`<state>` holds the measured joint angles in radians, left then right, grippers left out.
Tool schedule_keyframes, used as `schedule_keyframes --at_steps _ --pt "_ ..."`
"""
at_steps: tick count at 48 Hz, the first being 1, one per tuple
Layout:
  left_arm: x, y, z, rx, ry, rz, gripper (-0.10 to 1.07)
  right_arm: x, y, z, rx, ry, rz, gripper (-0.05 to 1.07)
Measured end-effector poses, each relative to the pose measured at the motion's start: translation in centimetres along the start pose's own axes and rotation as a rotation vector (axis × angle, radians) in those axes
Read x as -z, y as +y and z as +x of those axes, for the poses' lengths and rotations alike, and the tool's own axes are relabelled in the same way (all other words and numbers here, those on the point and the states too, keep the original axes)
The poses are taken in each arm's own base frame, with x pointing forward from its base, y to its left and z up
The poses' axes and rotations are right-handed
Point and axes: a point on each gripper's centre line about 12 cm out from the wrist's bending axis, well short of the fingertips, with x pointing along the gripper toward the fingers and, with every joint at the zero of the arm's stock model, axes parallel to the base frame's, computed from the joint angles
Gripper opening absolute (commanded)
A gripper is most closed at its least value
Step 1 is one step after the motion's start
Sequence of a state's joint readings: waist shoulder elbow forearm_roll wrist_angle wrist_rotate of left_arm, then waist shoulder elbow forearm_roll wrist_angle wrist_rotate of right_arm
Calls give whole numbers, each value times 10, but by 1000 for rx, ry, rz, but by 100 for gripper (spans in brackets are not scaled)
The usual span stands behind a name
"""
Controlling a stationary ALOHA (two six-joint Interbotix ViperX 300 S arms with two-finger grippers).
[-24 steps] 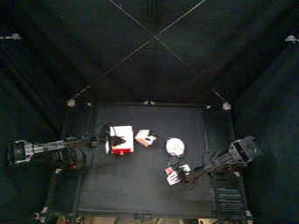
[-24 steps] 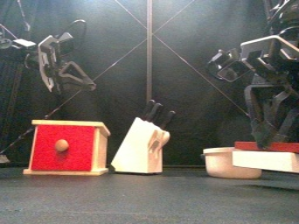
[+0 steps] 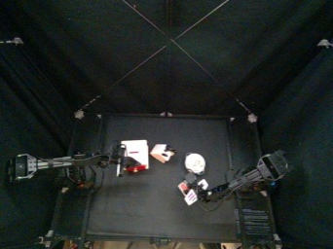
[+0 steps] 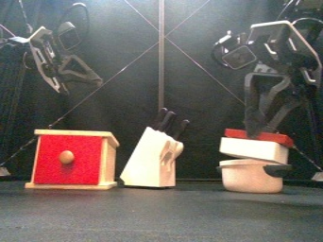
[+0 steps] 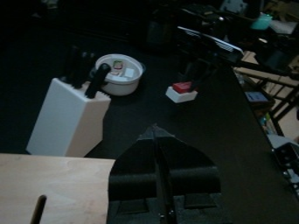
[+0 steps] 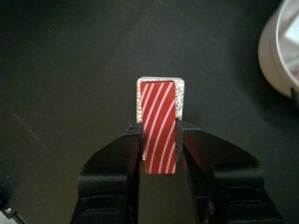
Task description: Hand over salmon sushi
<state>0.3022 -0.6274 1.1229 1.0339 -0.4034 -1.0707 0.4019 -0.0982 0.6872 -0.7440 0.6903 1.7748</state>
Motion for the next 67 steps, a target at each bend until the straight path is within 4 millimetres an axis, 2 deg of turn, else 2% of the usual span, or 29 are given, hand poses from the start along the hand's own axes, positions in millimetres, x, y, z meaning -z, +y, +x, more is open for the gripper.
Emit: schedule_keyframes --at_steps 14,26,37,46,53,67 --pt "-4 -17 13 74 -5 82 67 -29 10 -14 -114 -195 -215 45" --pt "-7 -34 38 146 4 73 85 -47 9 -30 -182 -319 -334 45" --pt "-7 -50 63 210 32 93 87 -54 5 -40 -202 -392 -395 45" --pt "-2 -48 88 211 68 115 88 -54 8 -41 -221 -394 -406 45" --pt "-1 -47 105 212 86 131 88 -49 10 -34 -220 -376 -425 45" --pt "-1 -45 133 219 96 180 88 -50 15 -32 -220 -377 -426 45"
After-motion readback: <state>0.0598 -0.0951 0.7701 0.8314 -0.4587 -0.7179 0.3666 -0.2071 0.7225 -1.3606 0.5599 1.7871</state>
